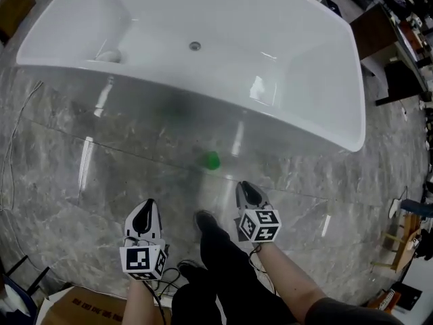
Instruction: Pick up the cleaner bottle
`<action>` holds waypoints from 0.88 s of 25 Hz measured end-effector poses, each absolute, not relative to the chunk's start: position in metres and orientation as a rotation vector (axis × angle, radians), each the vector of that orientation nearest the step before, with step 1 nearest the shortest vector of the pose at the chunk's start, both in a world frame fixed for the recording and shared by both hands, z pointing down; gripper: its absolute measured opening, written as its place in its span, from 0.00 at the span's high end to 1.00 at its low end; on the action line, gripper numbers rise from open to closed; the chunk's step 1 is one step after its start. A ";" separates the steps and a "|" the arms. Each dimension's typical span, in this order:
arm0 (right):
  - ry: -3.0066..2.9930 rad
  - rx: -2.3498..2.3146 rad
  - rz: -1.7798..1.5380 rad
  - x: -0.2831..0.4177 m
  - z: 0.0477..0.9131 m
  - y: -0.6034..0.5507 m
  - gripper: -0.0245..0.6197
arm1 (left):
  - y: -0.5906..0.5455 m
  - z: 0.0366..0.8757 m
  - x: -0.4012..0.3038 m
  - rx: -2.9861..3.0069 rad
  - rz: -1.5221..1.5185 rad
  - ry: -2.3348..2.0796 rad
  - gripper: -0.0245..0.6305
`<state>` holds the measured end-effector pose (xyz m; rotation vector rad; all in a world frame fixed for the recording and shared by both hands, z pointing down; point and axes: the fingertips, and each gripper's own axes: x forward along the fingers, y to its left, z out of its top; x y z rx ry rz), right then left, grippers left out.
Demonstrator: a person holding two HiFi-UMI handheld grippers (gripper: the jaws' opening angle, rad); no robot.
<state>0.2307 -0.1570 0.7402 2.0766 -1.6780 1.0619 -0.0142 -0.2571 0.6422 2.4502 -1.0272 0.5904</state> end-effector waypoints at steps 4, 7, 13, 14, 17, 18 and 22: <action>-1.710 2.035 1.040 0.221 0.784 -0.163 0.78 | -0.262 0.684 -0.010 2.458 0.571 -1.006 0.93; -1.724 2.020 1.016 0.215 0.816 -0.165 0.70 | -0.267 0.714 -0.010 2.469 0.545 -0.992 0.93; -1.735 2.014 1.027 0.213 0.888 -0.167 0.47 | -0.286 0.767 -0.004 2.492 0.501 -0.976 0.93; -1.724 2.012 1.025 0.214 0.901 -0.167 0.47 | -0.291 0.775 -0.004 2.492 0.488 -0.975 0.93; -1.711 2.015 1.008 0.216 0.934 -0.171 0.47 | -0.303 0.805 -0.003 2.498 0.482 -0.960 0.93; -1.718 2.005 0.993 0.215 0.942 -0.173 0.47 | -0.306 0.815 -0.003 2.499 0.485 -0.955 0.93; -1.769 1.972 0.919 0.212 0.973 -0.185 0.47 | -0.316 0.848 -0.002 2.517 0.462 -0.952 0.93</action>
